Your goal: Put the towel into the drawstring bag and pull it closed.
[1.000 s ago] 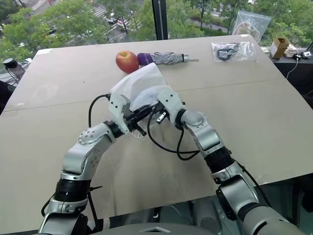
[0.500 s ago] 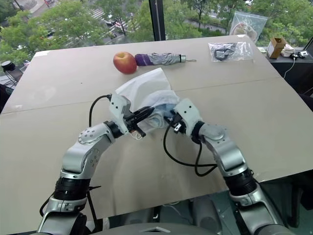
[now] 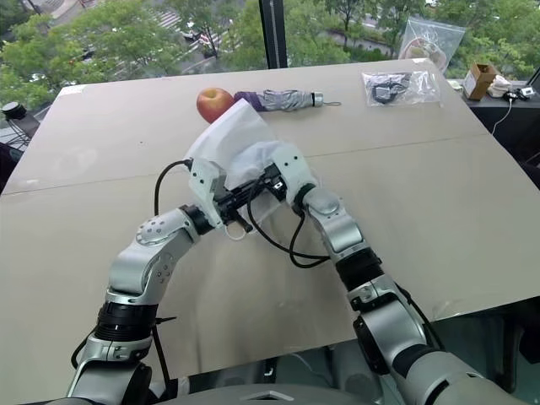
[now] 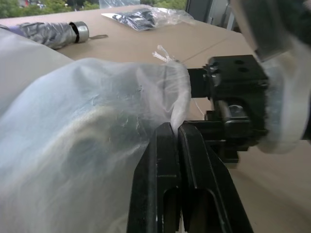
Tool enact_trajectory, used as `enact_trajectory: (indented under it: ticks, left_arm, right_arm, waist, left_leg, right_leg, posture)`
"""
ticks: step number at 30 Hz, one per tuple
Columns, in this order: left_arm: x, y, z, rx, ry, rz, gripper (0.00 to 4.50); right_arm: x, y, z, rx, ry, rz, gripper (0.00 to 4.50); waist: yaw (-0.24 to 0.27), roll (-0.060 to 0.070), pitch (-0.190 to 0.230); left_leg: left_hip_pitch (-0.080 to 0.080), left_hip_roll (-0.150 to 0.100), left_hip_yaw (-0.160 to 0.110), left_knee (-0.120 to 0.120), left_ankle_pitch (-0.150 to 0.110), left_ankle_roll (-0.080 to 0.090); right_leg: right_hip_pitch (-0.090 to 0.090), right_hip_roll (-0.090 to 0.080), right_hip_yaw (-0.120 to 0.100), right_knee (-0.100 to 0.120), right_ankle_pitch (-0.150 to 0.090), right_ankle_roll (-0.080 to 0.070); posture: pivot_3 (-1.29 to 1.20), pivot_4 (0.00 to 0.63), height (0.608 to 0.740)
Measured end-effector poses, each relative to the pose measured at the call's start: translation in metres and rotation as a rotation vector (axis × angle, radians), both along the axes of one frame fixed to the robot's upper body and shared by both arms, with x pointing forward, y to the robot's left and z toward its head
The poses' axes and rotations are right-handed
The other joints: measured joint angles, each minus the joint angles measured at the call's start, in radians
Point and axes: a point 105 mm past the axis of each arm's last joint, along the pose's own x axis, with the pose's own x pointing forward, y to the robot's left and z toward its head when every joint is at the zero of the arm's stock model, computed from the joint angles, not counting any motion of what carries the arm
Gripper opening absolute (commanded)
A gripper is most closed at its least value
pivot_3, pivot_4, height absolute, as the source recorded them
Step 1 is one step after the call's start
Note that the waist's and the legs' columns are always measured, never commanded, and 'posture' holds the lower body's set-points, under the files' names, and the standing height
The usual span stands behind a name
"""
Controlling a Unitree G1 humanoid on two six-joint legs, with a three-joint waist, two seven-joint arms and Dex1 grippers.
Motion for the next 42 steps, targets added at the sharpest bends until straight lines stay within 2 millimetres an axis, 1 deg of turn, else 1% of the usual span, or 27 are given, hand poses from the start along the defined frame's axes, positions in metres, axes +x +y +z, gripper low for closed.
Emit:
enact_trajectory:
  ticks: [1,3,5,6,7,9,11,13,14,16,18,20,21,23,25,28,32,35,38,41,42]
  left_arm:
    - [0.000,0.000,0.000,0.000,-0.001,0.000,0.00]
    - [0.000,0.002,0.000,-0.001,0.000,0.008,0.00]
    - [0.000,0.003,-0.001,-0.002,0.003,0.017,0.00]
    - [0.000,0.003,-0.001,-0.004,0.004,0.017,0.00]
    - [0.000,0.003,-0.001,-0.004,0.004,0.016,0.00]
    - [0.000,0.002,-0.001,-0.004,0.004,0.015,0.00]
    - [0.000,0.002,-0.001,-0.003,0.005,0.013,0.00]
    - [0.000,0.002,-0.001,-0.002,0.005,0.010,0.00]
    - [0.000,0.002,-0.001,-0.001,0.005,0.006,0.00]
    - [0.000,0.001,-0.001,0.001,0.005,0.000,0.00]
    - [0.000,0.001,0.001,0.003,0.002,-0.005,0.00]
    - [0.001,-0.001,0.003,0.005,-0.003,-0.013,0.00]
    - [0.001,-0.002,0.004,0.007,-0.005,-0.016,0.00]
    - [0.002,-0.003,0.005,0.009,-0.004,-0.020,0.00]
    - [0.002,-0.003,0.004,0.011,-0.002,-0.022,0.00]
    - [0.003,-0.001,0.004,0.016,-0.001,-0.016,0.00]
    - [0.002,0.001,0.000,0.016,0.011,-0.005,0.00]
    - [0.002,0.002,-0.001,0.015,0.014,0.004,0.00]
    - [0.002,0.003,-0.002,0.015,0.016,0.009,0.00]
    - [0.002,0.003,-0.003,0.015,0.018,0.015,0.00]
    - [0.002,0.004,-0.003,0.015,0.020,0.018,0.00]
  right_arm:
    - [-0.002,-0.001,0.000,0.003,0.004,0.011,2.87]
    - [-0.029,-0.013,-0.008,-0.014,0.034,0.131,2.87]
    - [-0.054,-0.026,-0.020,-0.042,0.097,0.207,2.87]
    - [-0.061,-0.034,-0.024,-0.061,0.122,0.221,2.87]
    - [-0.069,-0.040,-0.024,-0.074,0.132,0.237,2.87]
    - [-0.079,-0.049,-0.017,-0.083,0.131,0.258,2.87]
    - [-0.084,-0.055,-0.009,-0.083,0.108,0.261,2.87]
    - [-0.077,-0.063,-0.006,-0.091,0.083,0.197,2.87]
    - [-0.068,-0.072,-0.007,-0.109,0.063,0.127,2.87]
    - [-0.055,-0.086,-0.016,-0.156,0.058,0.035,2.87]
    - [-0.047,-0.091,-0.026,-0.194,0.064,0.000,2.87]
    - [-0.041,-0.087,-0.034,-0.208,0.076,-0.010,2.87]
    - [-0.033,-0.080,-0.038,-0.190,0.082,-0.024,2.87]
    - [-0.020,-0.072,-0.039,-0.147,0.085,-0.052,2.87]
    - [-0.014,-0.063,-0.037,-0.115,0.076,-0.053,2.87]
    - [-0.006,-0.061,-0.041,-0.115,0.072,-0.052,2.87]
    - [-0.007,-0.059,-0.046,-0.110,0.103,-0.011,2.87]
    - [-0.009,-0.056,-0.048,-0.157,0.124,0.048,2.87]
    - [-0.009,-0.054,-0.047,-0.170,0.144,0.061,2.87]
    - [-0.009,-0.052,-0.047,-0.219,0.144,0.075,2.05]
    - [-0.008,-0.050,-0.049,-0.230,0.147,0.079,1.59]
  waist:
    - [0.000,0.000,0.000]
    - [0.005,0.000,0.000]
    - [0.005,0.000,0.000]
    - [0.004,0.001,0.000]
    - [0.001,0.000,0.000]
    - [-0.002,0.000,0.000]
    - [-0.001,0.000,0.000]
    - [-0.001,0.000,0.000]
    - [0.000,0.000,0.000]
    - [0.002,0.000,0.000]
    - [0.001,0.000,0.000]
    - [0.000,0.000,0.000]
    - [-0.001,0.000,0.000]
    - [-0.002,0.000,0.000]
    - [-0.001,0.000,0.000]
    - [0.005,0.000,0.000]
    - [0.001,0.000,0.000]
    - [0.000,0.000,0.000]
    - [-0.002,0.000,0.000]
    - [-0.004,0.000,-0.001]
    - [-0.005,-0.001,-0.001]
  left_leg:
    - [0.000,0.000,0.000,0.000,0.000,0.000]
    - [-0.001,-0.001,-0.001,0.000,0.000,0.000]
    - [-0.001,-0.001,0.000,0.000,0.000,0.000]
    - [-0.001,-0.002,0.000,0.000,0.000,0.000]
    - [0.000,-0.002,0.001,0.000,0.000,0.000]
    - [0.001,-0.001,0.000,0.000,0.000,0.000]
    - [0.002,0.000,0.000,0.001,0.000,0.000]
    - [0.003,0.001,0.000,0.001,0.000,0.000]
    - [0.003,0.001,0.000,0.001,0.000,0.000]
    - [0.002,0.000,0.001,0.001,0.000,0.000]
    - [0.002,0.000,0.002,0.001,0.000,0.000]
    - [0.001,0.000,0.002,0.001,0.000,0.000]
    - [0.001,0.000,0.002,0.001,0.000,0.000]
    - [0.001,0.000,0.001,0.001,0.000,0.000]
    - [0.001,0.000,0.001,0.001,0.000,0.000]
    - [0.001,0.000,0.001,0.001,0.000,0.000]
    - [0.000,-0.001,0.001,0.001,0.000,0.000]
    - [0.001,0.000,0.001,0.001,0.000,0.000]
    - [0.002,0.000,0.001,0.001,0.000,0.000]
    - [0.003,0.000,0.001,0.001,0.000,0.000]
    - [0.003,0.001,0.001,0.001,0.000,0.000]
  right_leg:
    - [0.000,0.000,0.000,0.000,0.000,0.000]
    - [0.000,-0.001,-0.001,0.000,0.000,0.000]
    - [0.000,-0.002,-0.001,0.000,0.000,0.000]
    - [0.000,-0.002,0.000,-0.001,-0.001,0.000]
    - [0.000,-0.002,0.000,0.000,-0.002,-0.002]
    - [0.000,-0.001,0.000,0.000,-0.005,0.000]
    - [0.001,0.000,-0.001,0.002,-0.005,0.000]
    - [0.001,0.001,0.000,0.002,-0.005,0.000]
    - [0.001,0.001,0.000,0.002,-0.005,0.000]
    - [0.001,0.001,0.000,0.002,-0.005,0.000]
    - [0.001,0.001,0.001,0.001,-0.004,0.000]
    - [0.000,0.001,0.001,0.001,-0.003,0.000]
    - [0.000,0.001,0.001,0.001,-0.002,-0.001]
    - [0.000,0.001,0.001,0.001,-0.002,-0.001]
    - [0.000,0.001,0.001,0.001,-0.002,-0.001]
    - [0.000,0.000,0.001,0.000,-0.001,-0.002]
    - [0.000,0.000,0.001,0.000,-0.001,-0.001]
    - [0.001,0.000,0.001,0.001,-0.001,-0.001]
    - [0.001,0.001,0.001,0.002,-0.001,-0.001]
    - [0.001,0.001,0.001,0.002,-0.001,-0.002]
    - [0.001,0.001,0.001,0.002,-0.001,-0.002]
  posture:
    - [0.00,0.150,0.740]
    - [0.00,0.150,0.740]
    - [0.00,0.150,0.740]
    - [0.00,0.150,0.740]
    - [0.00,0.150,0.740]
    - [0.00,0.150,0.740]
    - [0.00,0.150,0.740]
    - [0.00,0.150,0.740]
    - [0.00,0.150,0.740]
    - [0.00,0.150,0.740]
    - [0.00,0.150,0.740]
    - [0.00,0.150,0.740]
    - [0.00,0.150,0.740]
    - [0.00,0.150,0.740]
    - [0.00,0.150,0.740]
    - [0.00,0.150,0.740]
    - [0.00,0.150,0.740]
    - [0.00,0.150,0.740]
    - [0.00,0.150,0.740]
    - [0.00,0.150,0.740]
    - [0.00,0.150,0.740]
